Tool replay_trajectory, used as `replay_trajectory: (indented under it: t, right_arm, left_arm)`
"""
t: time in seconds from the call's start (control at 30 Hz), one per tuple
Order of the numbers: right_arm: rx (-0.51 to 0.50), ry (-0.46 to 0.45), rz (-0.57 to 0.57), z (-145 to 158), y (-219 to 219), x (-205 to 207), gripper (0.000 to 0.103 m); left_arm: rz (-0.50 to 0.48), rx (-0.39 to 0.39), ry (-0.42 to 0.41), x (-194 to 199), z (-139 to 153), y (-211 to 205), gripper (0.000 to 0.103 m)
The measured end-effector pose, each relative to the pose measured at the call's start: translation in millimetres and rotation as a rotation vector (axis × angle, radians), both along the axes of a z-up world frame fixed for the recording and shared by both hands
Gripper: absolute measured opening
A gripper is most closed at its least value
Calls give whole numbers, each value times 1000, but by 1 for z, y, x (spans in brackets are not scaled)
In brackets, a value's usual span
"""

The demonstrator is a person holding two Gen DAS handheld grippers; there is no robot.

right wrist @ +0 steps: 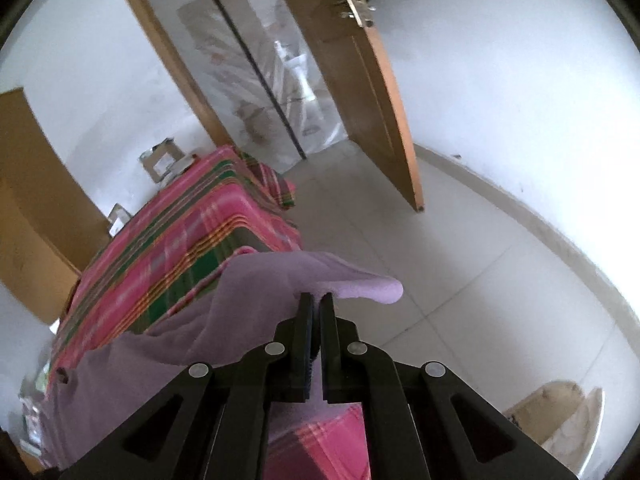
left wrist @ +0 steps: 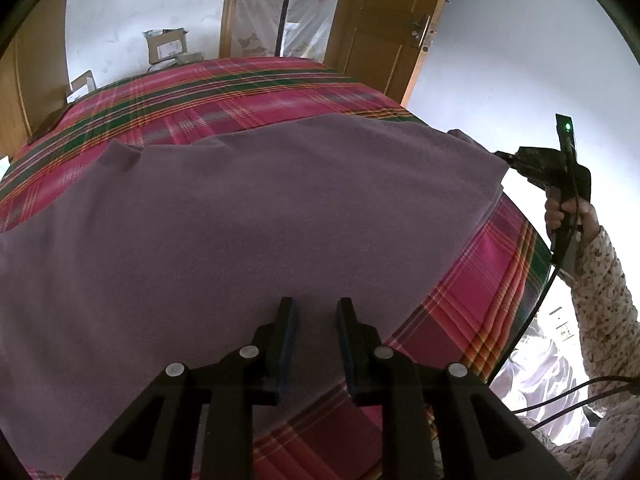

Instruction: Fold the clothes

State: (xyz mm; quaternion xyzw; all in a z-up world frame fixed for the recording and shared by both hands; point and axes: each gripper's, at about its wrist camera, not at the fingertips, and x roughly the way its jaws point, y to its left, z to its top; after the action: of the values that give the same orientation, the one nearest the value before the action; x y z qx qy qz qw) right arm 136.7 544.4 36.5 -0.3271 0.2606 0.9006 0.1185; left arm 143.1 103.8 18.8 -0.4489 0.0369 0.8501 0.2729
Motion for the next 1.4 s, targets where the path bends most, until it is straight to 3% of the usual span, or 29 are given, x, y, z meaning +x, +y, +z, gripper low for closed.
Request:
replay_trajectory:
  t: [0.5,0.7,0.87,0.93,1.0,1.07,1.1,1.13,1.3,1.4]
  right_arm:
    - [-41,-17,19,-1,2,-3,8]
    - [-54,-7,68,4,-2,-16,32]
    - [-93,-65,193,-4,-15,-52,37]
    - [-94,-101,205,-10,-17,-61,45]
    - [-103,-113,210,-15,-18,-67,47]
    - [-112,-113,219,-17,-19,-70,47]
    - [-109,-109,220,-17,-19,-70,42]
    - [-107,-105,221,-17,-20,-70,28]
    - [-72,-78,190,-13,-21,-68,9]
    - [-18,-68,183,-7,-25,-67,6]
  left_arm:
    - [0,5,1,0,-1,-1,22]
    - [1,11,0,0,-2,-2,22]
    - [2,14,-1,0,-1,-3,22]
    - [2,16,-3,-1,-1,-3,22]
    - [1,18,-4,-1,-1,-3,22]
    - [1,19,-5,-1,-1,-3,22]
    - [1,20,-5,-1,-1,-3,22]
    - [1,21,-6,-1,-1,-3,22]
    - [1,21,-6,-1,-1,-2,22]
    - [2,20,-6,-1,-1,-2,22]
